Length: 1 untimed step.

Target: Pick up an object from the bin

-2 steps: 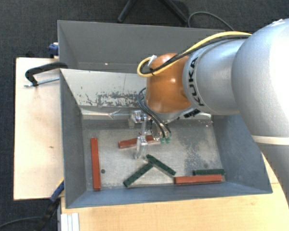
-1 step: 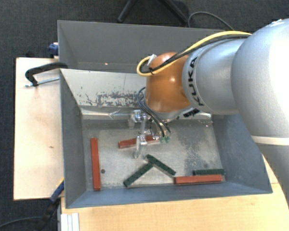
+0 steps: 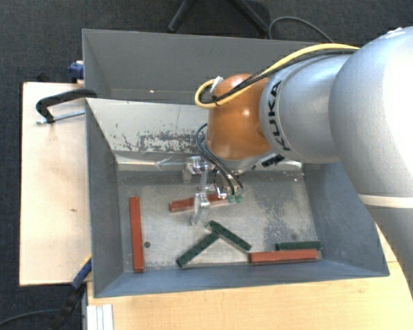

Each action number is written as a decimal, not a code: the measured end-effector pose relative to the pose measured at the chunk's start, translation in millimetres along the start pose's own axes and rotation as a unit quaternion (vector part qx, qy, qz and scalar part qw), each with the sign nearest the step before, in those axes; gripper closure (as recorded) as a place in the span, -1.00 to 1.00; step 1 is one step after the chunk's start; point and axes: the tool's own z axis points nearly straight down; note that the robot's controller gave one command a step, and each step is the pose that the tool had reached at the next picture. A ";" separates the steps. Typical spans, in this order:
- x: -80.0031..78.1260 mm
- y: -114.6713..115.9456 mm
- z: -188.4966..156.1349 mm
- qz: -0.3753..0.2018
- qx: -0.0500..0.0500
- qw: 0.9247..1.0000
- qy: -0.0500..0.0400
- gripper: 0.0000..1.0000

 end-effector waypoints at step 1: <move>-1.3 0.9 -1.1 0.000 0.000 1.000 0.000 -1.00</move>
Offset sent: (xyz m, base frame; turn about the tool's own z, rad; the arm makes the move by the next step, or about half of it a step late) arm 0.0000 0.0000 0.0000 0.0000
